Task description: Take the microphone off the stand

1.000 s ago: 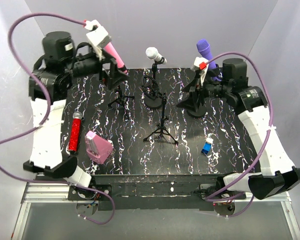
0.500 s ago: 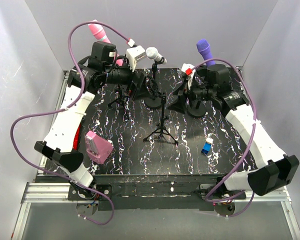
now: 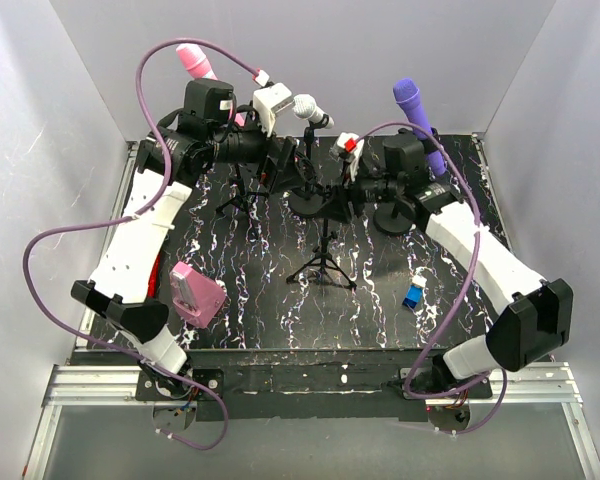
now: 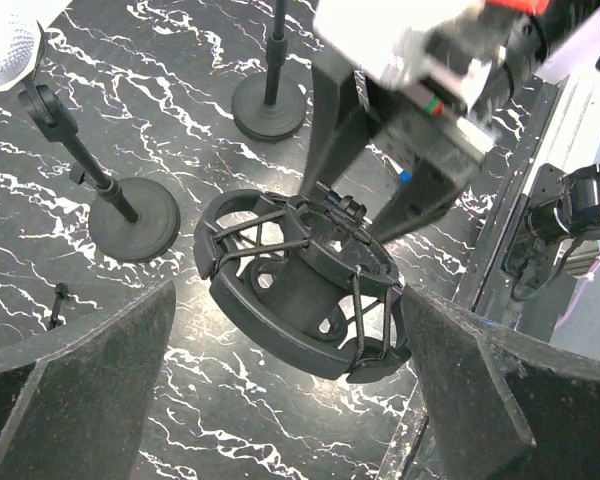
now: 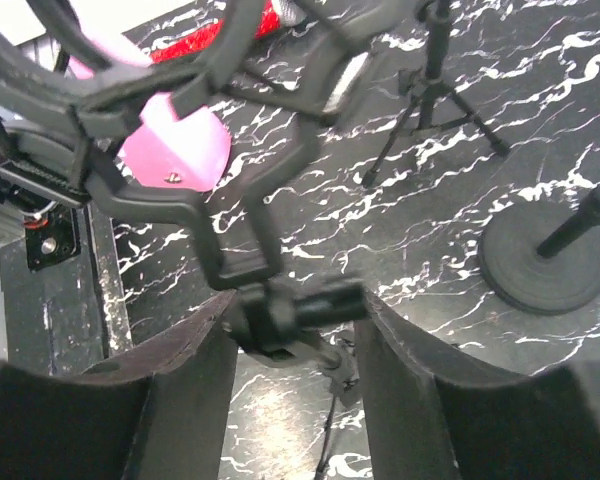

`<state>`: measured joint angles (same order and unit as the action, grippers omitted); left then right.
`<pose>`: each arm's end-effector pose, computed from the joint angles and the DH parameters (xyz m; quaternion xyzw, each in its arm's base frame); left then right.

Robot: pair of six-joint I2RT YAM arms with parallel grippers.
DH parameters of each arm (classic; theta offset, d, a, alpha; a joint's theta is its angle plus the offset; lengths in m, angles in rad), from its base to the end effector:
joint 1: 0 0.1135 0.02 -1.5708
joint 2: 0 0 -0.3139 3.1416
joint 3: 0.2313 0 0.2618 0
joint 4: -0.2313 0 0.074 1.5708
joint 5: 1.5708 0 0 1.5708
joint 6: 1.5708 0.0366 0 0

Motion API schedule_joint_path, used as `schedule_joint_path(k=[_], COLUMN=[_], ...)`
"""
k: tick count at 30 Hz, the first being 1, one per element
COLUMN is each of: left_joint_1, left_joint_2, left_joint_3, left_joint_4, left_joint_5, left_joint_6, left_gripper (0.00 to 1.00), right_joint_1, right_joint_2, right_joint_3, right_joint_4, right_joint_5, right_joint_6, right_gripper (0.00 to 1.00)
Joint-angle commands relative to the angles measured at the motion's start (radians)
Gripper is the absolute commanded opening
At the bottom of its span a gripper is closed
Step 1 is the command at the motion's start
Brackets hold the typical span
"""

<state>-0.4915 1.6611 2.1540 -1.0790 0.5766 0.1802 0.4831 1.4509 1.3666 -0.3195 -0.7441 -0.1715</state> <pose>0.2829 -0.1741 0.5417 0.4053 0.7534 -0.3178 0.4089 0.2845 0.1772 0.4238 -0.4396 0.6718 0.3793 0.4600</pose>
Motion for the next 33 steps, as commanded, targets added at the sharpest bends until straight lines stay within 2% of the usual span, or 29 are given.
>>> schedule_joint_path(k=[1, 6, 10, 11, 12, 14, 18, 22, 27, 30, 33], left_joint_1=[-0.002, -0.004, -0.002, -0.002, -0.002, -0.002, -0.002, -0.004, -0.004, -0.004, -0.004], left_joint_2=[0.008, 0.025, 0.034, 0.035, 0.037, 0.043, 0.040, 0.032, 0.019, 0.017, 0.017], left_joint_3=[0.000, 0.000, 0.000, 0.000, 0.003, 0.012, 0.021, 0.007, -0.006, -0.002, 0.010], left_joint_4=[0.025, 0.025, 0.024, 0.022, 0.022, 0.014, -0.015, -0.041, -0.076, -0.082, -0.101], left_joint_5=[-0.005, 0.020, 0.040, 0.045, 0.046, 0.055, 0.074, 0.091, 0.167, 0.193, 0.204], left_joint_6=[-0.002, -0.010, -0.013, -0.010, -0.007, 0.001, 0.036, 0.094, 0.212, 0.251, 0.281], left_gripper=[0.94, 0.89, 0.85, 0.82, 0.80, 0.78, 0.75, 0.71, 0.70, 0.70, 0.70], right_joint_1=[0.078, 0.136, 0.152, 0.150, 0.150, 0.143, 0.088, -0.047, -0.109, -0.109, -0.109], right_joint_2=[-0.067, -0.086, -0.087, -0.089, -0.095, -0.115, -0.182, -0.190, -0.123, -0.080, -0.072], right_joint_3=[-0.075, -0.089, -0.104, -0.106, -0.110, -0.118, -0.118, -0.132, -0.120, -0.138, -0.190], right_joint_4=[0.115, 0.138, 0.132, 0.129, 0.128, 0.113, -0.024, -0.186, -0.384, -0.351, -0.204], right_joint_5=[0.116, 0.322, 0.359, 0.364, 0.361, 0.304, 0.126, -0.098, -0.236, -0.228, -0.221], right_joint_6=[0.082, 0.191, 0.236, 0.242, 0.239, 0.199, 0.095, 0.011, -0.302, -0.400, -0.413], right_gripper=[0.51, 0.33, 0.33, 0.34, 0.40, 0.61, 0.83, 0.84, 0.83, 0.81, 0.77])
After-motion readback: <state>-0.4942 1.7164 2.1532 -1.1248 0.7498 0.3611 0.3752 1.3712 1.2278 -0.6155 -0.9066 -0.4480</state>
